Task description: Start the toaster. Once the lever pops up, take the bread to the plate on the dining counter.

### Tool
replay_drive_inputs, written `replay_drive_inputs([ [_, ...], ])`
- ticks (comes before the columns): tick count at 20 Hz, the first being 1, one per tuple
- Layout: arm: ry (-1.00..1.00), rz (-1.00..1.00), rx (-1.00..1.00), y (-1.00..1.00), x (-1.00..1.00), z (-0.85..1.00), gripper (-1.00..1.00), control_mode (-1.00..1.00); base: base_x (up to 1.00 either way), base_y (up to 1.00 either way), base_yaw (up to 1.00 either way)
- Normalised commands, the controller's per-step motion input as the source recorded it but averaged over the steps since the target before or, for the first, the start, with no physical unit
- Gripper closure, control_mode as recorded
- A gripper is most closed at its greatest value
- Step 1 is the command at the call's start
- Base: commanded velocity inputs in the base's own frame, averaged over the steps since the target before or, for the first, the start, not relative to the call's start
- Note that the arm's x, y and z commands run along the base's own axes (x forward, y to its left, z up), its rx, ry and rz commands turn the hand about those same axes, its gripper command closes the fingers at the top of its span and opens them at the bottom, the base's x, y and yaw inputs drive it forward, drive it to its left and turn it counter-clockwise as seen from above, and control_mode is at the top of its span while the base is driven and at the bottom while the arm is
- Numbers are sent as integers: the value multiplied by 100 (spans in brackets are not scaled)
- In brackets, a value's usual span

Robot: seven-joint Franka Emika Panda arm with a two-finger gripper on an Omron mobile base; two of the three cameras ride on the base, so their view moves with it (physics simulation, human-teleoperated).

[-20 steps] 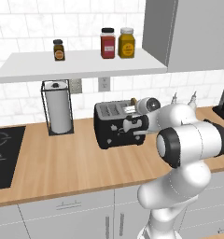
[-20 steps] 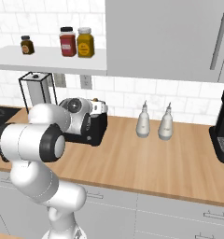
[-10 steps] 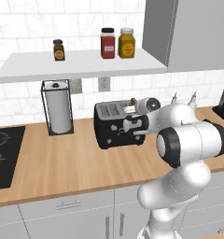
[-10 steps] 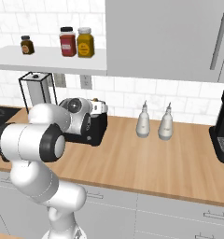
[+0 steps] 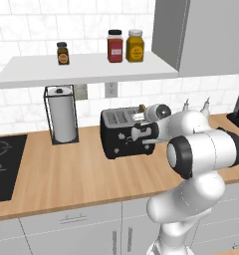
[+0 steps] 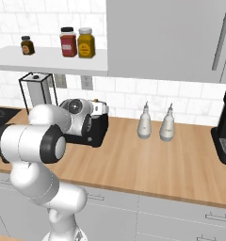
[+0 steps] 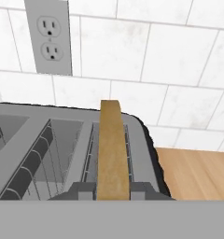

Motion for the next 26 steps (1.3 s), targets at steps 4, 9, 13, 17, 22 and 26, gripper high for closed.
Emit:
replay_drive_inputs([
  [4, 0, 0, 0, 0, 0, 0, 100, -100, 0, 0, 0],
  [9, 0, 0, 0, 0, 0, 0, 100, -100, 0, 0, 0],
  [13, 0, 0, 0, 0, -1, 0, 100, -100, 0, 0, 0],
  [17, -3, 0, 0, 0, -10, 12, 100, -100, 0, 0, 0],
  [22, -4, 0, 0, 0, -17, 39, 100, -100, 0, 0, 0],
  [26, -1, 0, 0, 0, -3, 59, 100, -100, 0, 0, 0],
])
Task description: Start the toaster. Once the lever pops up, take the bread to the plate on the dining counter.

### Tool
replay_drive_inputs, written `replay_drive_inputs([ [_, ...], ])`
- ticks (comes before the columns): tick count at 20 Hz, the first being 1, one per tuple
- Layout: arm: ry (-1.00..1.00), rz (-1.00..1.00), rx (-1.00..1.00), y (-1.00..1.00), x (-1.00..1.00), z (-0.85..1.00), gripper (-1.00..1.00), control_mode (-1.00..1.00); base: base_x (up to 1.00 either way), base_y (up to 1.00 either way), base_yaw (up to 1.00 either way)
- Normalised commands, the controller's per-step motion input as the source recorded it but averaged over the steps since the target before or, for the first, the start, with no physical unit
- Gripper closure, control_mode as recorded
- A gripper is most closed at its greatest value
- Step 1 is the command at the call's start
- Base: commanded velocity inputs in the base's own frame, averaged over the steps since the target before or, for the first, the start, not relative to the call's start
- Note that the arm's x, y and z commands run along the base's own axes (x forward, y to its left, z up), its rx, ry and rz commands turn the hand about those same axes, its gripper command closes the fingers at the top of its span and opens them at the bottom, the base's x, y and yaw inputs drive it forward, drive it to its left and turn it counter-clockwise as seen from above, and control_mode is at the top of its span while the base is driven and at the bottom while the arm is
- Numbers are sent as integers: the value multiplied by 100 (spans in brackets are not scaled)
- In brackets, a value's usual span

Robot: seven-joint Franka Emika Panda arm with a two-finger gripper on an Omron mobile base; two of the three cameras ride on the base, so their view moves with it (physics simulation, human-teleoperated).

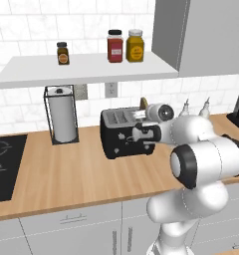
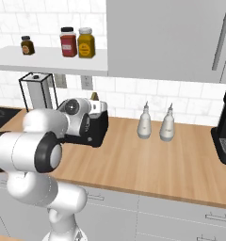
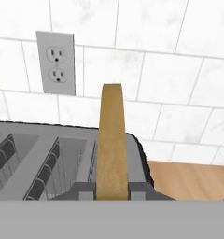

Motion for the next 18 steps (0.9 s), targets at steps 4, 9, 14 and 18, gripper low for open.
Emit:
replay_drive_inputs([
  [4, 0, 0, 0, 0, 0, 66, 100, -100, 0, 0, 0],
  [9, 1, 0, 0, 0, -12, 54, 100, -100, 0, 0, 0],
  [14, 5, 0, 0, 0, -56, 19, 100, -100, 0, 0, 0],
  [18, 1, -1, 1, 0, -52, 20, 100, -100, 0, 0, 0],
])
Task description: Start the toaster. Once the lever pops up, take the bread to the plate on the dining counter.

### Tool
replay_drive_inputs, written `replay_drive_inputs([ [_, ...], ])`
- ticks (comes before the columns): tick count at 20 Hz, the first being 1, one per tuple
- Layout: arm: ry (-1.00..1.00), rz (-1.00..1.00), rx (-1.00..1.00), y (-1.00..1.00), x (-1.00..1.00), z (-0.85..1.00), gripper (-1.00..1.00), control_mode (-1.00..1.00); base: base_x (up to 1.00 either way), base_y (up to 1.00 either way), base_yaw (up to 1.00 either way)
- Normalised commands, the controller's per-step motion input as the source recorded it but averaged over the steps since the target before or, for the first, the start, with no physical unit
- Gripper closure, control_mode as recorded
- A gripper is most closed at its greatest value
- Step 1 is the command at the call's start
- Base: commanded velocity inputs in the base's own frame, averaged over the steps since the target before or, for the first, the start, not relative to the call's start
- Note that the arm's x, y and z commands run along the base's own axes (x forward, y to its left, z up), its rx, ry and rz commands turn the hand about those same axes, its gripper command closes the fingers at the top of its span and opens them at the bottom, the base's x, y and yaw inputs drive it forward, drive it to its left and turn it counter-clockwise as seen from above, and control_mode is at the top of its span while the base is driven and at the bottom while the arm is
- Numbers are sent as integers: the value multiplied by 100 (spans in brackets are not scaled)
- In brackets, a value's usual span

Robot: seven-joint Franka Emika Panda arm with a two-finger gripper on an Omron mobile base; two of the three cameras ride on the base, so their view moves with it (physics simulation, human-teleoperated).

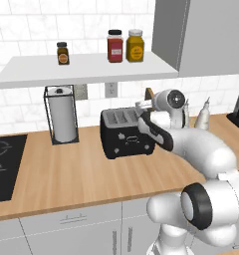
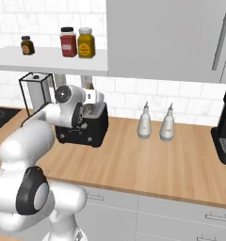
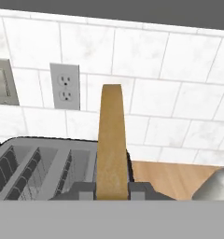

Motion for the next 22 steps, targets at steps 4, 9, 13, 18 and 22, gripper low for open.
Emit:
replay_drive_inputs([
  [4, 2, -5, 3, 0, -68, 5, 100, -100, 0, 0, 0],
  [9, 1, -1, 4, 0, -63, 9, 100, -100, 0, 0, 0],
  [13, 3, 0, 3, 0, -68, 5, 100, -100, 0, 0, 0],
  [18, 2, 0, 0, 0, -67, 0, 100, -100, 0, 0, 0],
  [22, 9, 0, 0, 0, -67, 2, 100, -100, 0, 0, 0],
])
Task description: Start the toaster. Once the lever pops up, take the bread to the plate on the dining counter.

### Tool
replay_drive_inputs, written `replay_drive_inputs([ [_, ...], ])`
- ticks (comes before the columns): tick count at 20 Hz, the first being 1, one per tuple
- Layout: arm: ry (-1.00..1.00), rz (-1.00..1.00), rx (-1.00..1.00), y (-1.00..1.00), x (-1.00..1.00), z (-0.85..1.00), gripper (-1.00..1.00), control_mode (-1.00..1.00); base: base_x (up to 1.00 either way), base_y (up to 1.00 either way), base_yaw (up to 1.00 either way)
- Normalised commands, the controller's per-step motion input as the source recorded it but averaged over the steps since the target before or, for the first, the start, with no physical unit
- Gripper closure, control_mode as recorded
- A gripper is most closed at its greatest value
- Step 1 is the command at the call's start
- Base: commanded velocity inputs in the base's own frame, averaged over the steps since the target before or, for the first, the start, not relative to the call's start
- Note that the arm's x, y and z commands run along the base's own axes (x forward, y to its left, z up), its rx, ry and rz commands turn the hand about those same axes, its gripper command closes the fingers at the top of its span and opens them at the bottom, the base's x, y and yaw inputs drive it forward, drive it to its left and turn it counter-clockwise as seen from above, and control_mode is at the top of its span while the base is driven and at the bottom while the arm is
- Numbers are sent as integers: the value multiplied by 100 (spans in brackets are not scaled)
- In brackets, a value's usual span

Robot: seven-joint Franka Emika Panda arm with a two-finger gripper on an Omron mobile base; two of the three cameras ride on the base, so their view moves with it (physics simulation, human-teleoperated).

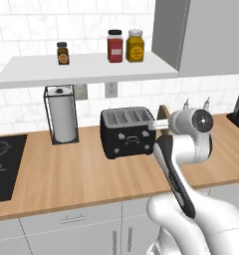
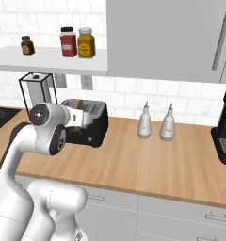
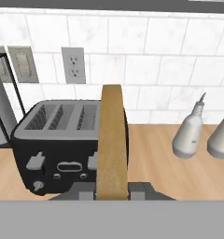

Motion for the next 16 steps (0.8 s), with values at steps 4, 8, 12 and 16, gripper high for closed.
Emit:
replay_drive_inputs([
  [4, 9, 0, 5, 0, -61, 1, 100, -100, 0, 0, 0],
  [8, 3, 0, 3, 0, -54, 1, 100, -100, 0, 0, 0],
  [12, 0, 0, 0, 0, -36, 2, 100, -100, 0, 0, 0],
  [16, 0, 0, 0, 0, -25, 0, 100, -100, 0, 0, 0],
])
